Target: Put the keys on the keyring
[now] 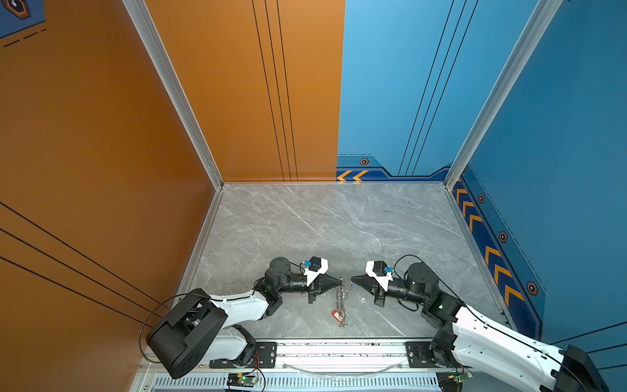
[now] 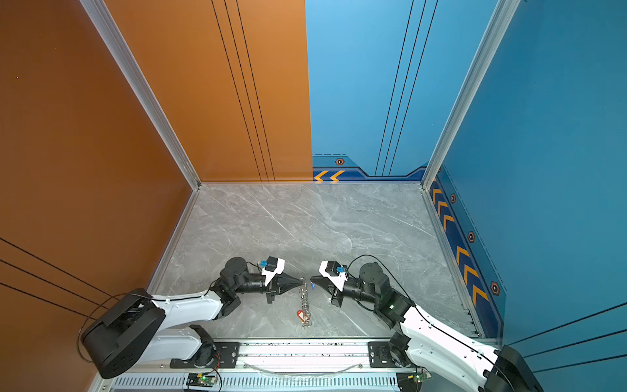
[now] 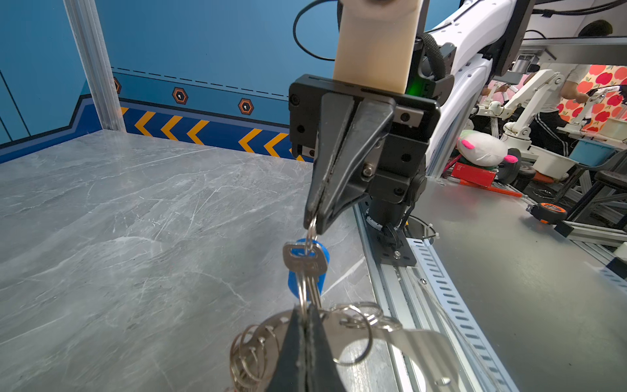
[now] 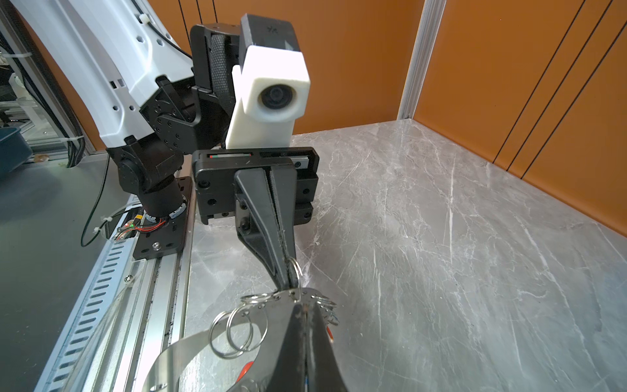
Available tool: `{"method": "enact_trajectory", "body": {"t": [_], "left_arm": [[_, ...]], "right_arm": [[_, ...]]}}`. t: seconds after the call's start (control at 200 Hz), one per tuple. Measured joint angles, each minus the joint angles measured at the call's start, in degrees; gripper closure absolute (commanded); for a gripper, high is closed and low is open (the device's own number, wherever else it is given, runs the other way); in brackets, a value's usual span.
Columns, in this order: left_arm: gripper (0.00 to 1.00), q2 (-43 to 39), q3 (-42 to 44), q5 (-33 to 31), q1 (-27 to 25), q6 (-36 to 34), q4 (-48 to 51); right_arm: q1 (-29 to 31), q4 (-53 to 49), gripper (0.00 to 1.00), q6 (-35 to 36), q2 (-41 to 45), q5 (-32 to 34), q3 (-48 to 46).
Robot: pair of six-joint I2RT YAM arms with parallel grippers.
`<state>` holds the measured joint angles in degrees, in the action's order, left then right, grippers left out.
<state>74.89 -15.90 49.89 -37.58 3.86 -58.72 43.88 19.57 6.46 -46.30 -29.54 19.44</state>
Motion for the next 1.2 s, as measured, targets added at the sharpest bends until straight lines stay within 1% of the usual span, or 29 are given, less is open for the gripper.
{"method": "enact_trajectory", "body": {"t": [0.24, 0.511, 0.776, 0.906, 1.201], "left_arm": [[1.0, -0.8, -0.3, -0.6, 0.0, -2.6, 3.4], [1.0, -0.8, -0.3, -0.6, -0.4, -3.3, 4.4], [1.0, -2.1, -0.3, -0.6, -0.4, -3.4, 5.4], [1.0, -2.4, -0.3, -0.6, -0.6, -2.3, 4.9], [1.0, -1.9, -0.3, -0.8, -0.7, 0.1, 0.2]], "right_arm": [[0.0, 0.0, 1.0, 0.4, 0.0, -0.2, 0.0], [0.0, 0.1, 1.0, 0.6, -0.7, -0.3, 0.0], [0.3, 0.1, 1.0, 0.8, -3.5, -0.5, 0.0], [0.4, 0.5, 1.0, 0.8, -4.0, -0.5, 0.0], [0.6, 2.6, 1.0, 0.8, -5.0, -1.8, 0.0]]}}
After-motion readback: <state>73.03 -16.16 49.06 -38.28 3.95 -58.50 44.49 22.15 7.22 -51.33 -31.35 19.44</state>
